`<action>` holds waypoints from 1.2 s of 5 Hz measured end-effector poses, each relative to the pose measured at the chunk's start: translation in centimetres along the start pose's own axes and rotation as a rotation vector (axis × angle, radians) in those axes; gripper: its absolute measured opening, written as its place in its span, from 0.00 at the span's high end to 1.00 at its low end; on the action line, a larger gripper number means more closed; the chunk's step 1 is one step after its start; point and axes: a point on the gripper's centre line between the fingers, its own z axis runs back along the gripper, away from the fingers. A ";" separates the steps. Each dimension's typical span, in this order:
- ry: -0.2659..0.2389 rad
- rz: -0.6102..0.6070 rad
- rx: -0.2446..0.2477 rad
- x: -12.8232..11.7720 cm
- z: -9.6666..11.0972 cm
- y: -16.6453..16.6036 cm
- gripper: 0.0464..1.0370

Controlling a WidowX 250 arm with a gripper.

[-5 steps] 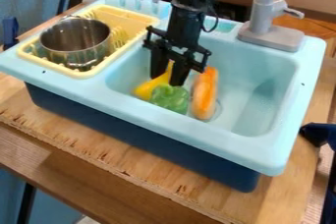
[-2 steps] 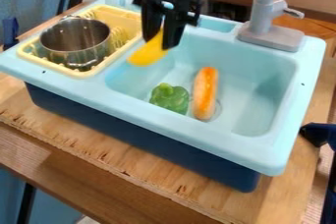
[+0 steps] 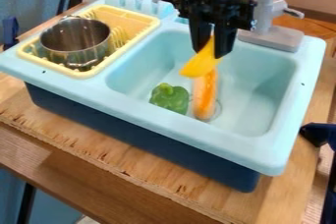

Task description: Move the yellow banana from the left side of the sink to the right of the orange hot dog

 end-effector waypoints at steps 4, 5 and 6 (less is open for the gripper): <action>-0.044 0.145 -0.247 -0.1 -4.9 -4.5 0.63; -0.010 0.129 -0.214 -0.2 -5.6 -4.0 0.63; 0.016 0.129 -0.207 0.0 -6.4 -3.7 0.63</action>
